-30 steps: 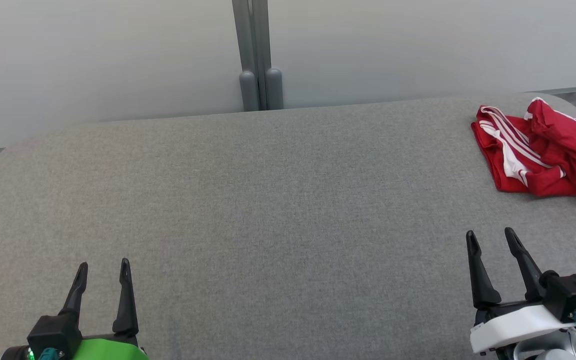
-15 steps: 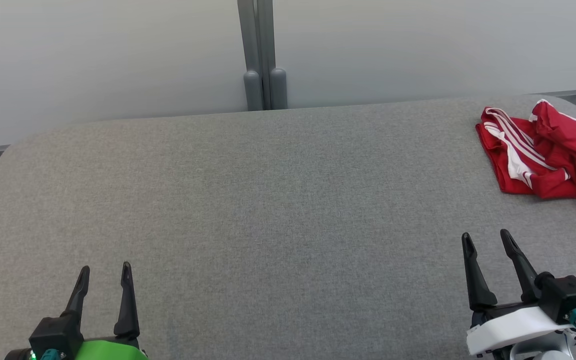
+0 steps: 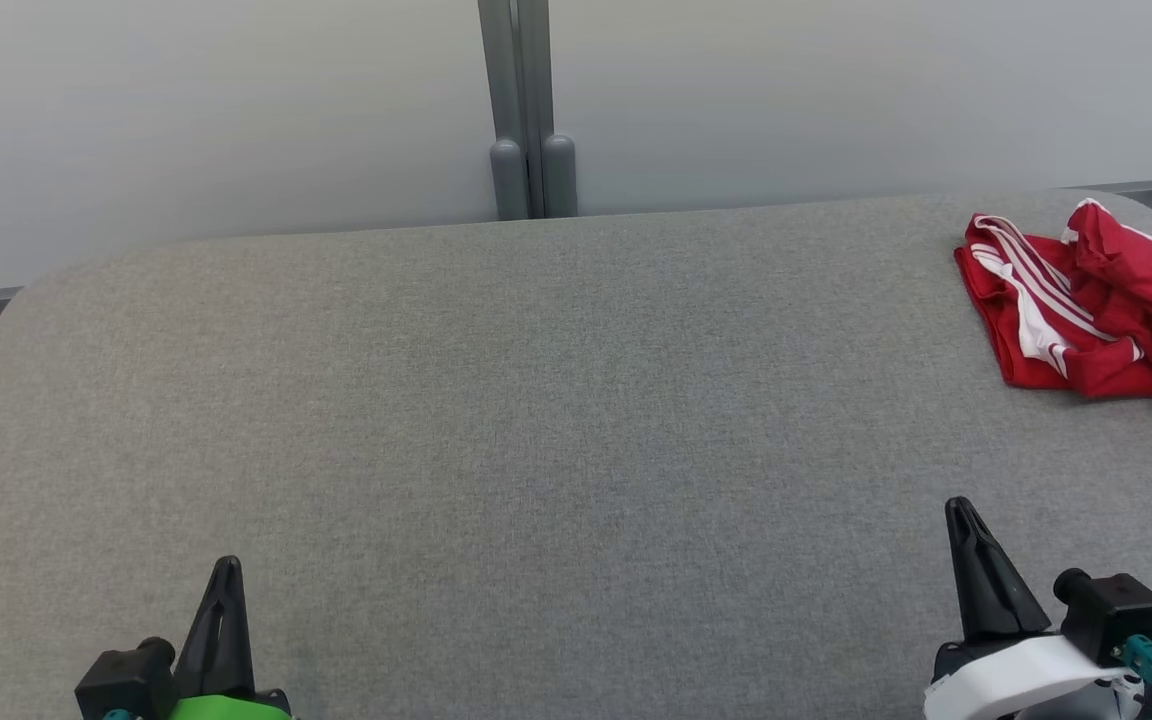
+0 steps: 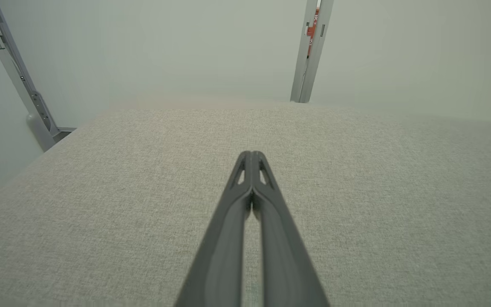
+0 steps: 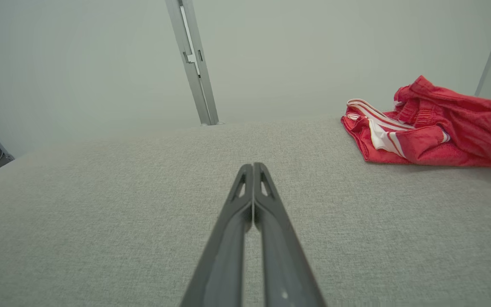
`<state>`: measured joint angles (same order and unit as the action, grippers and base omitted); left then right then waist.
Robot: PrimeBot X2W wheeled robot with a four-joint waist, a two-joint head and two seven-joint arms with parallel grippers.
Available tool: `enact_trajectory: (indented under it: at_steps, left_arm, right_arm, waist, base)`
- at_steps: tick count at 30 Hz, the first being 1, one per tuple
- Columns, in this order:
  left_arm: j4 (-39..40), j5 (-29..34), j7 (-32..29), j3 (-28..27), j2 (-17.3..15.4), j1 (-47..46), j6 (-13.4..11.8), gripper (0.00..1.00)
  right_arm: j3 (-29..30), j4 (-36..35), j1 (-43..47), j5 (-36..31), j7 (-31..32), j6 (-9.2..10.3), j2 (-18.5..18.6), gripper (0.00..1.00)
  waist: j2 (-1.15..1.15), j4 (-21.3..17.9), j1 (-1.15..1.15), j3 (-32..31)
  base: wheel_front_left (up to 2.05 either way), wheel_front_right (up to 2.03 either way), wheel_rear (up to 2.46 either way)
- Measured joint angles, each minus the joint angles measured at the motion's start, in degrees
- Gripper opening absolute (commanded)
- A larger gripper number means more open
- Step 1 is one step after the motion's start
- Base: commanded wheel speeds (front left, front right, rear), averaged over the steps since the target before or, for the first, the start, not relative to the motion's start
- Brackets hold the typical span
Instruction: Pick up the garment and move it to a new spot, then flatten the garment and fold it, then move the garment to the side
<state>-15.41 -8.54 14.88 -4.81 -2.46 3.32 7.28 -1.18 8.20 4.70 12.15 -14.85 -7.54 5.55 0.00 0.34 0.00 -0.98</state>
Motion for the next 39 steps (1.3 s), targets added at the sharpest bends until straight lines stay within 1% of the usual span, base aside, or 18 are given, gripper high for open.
enact_trajectory:
  at_steps: [19,39]
  left_arm:
    - [-0.02,-20.27,-5.27,-0.34,0.03,-0.86,0.00,0.00]
    - [0.29,-37.63,-9.64,-0.64,0.02,-3.15,0.00,0.00]
  right_arm:
    - [0.85,1.37,-1.65,19.93,4.52,0.00,-0.15,0.00]
    - [2.13,2.59,-3.93,36.82,8.60,0.00,-0.44,0.00]
  waist:
    - [0.00,-0.05,0.00,0.18]
    - [0.00,-0.11,0.00,0.37]
  base:
    - [0.00,0.00,0.00]
    - [0.00,0.00,0.00]
